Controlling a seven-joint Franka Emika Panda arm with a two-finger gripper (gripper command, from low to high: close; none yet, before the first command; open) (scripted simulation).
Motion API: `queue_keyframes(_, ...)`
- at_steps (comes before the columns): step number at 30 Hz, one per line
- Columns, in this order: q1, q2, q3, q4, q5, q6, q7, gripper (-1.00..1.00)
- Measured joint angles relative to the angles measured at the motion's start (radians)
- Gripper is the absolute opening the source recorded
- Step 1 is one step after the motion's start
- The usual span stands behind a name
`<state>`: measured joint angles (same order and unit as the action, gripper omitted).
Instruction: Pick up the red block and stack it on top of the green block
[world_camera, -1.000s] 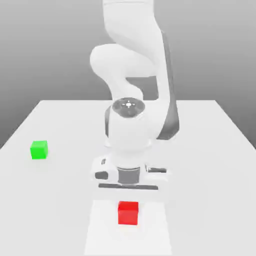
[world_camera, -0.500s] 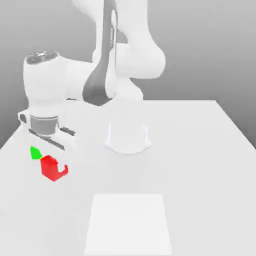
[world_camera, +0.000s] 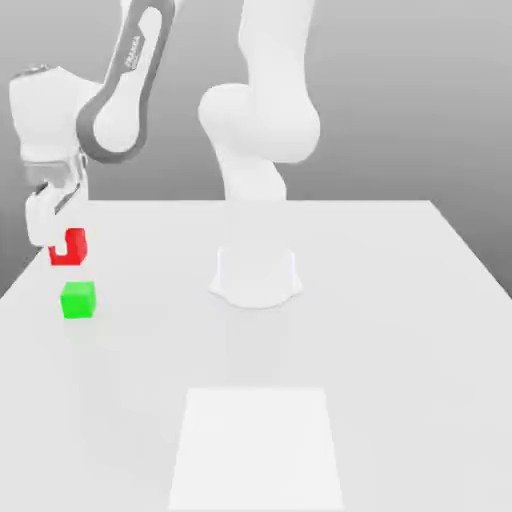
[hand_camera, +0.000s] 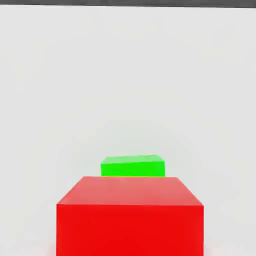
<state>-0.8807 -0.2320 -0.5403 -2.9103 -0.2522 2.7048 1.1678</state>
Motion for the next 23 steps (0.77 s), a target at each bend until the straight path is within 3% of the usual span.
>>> queue_keyframes(12,0.074,0.125,-0.040,0.002,0.136,0.120,-0.091,-1.00)
queue_keyframes(23,0.127,0.255,-0.034,0.003,0.341,0.223,-0.236,-1.00)
